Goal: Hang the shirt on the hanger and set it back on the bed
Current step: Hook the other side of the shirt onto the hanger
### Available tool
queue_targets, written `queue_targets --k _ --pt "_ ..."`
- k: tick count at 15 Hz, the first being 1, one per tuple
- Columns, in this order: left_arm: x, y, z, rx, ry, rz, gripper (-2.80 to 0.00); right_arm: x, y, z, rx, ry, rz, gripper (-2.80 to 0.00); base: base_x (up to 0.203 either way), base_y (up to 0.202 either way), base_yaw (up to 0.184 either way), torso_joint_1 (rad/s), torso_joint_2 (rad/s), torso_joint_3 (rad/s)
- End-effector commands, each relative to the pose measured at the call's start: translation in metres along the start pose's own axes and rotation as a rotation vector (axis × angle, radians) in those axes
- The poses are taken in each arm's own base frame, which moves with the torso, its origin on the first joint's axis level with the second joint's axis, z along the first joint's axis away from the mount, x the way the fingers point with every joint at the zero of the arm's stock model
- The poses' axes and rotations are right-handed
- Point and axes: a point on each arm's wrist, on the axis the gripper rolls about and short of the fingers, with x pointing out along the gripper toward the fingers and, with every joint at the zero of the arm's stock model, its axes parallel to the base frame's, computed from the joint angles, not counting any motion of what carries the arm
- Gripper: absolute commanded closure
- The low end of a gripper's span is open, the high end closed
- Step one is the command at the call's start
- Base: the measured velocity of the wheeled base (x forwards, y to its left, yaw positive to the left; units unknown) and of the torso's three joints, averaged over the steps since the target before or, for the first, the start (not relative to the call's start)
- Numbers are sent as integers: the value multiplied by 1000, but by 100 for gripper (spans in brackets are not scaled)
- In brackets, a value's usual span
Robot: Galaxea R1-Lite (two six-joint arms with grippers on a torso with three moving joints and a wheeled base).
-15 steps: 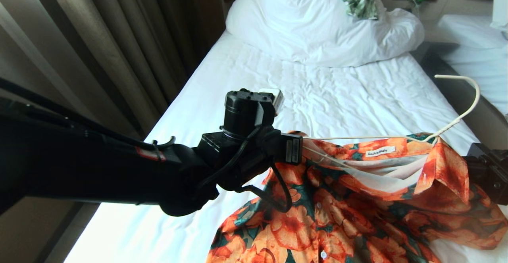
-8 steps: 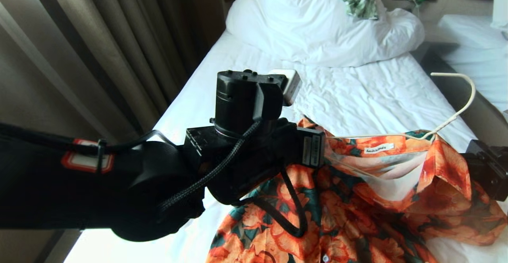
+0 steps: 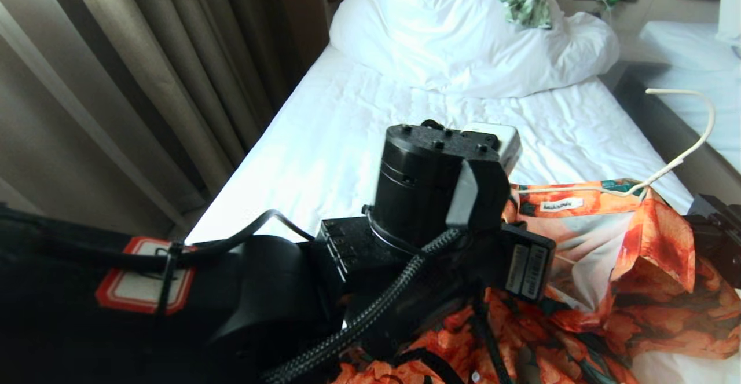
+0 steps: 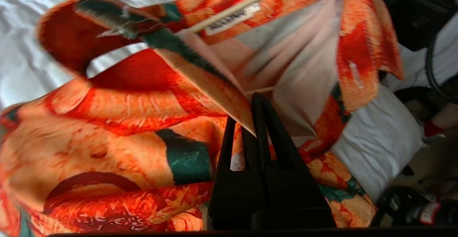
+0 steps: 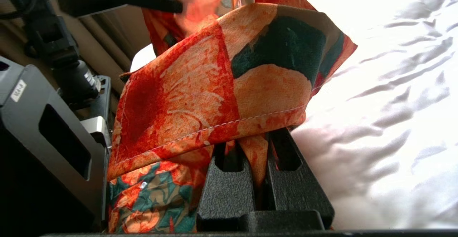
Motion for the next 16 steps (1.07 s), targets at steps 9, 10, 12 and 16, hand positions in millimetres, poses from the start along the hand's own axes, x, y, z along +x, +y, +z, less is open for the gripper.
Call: queue_targets --k 9,10,12,16 --pt "15 -50 -6 86 11 -151 0 64 -11 9 -42 -5 243 0 0 0 0 0 0 0" --pt "16 -52 -8 88 18 -167 0 68 -12 9 -43 -5 254 0 0 0 0 0 0 0" --pt "21 -55 -15 92 39 -194 0 73 -16 9 -45 -5 266 0 0 0 0 0 0 0" --pt "34 -66 -36 104 88 -222 0 72 -20 7 -38 -4 263 0 0 0 0 0 0 0"
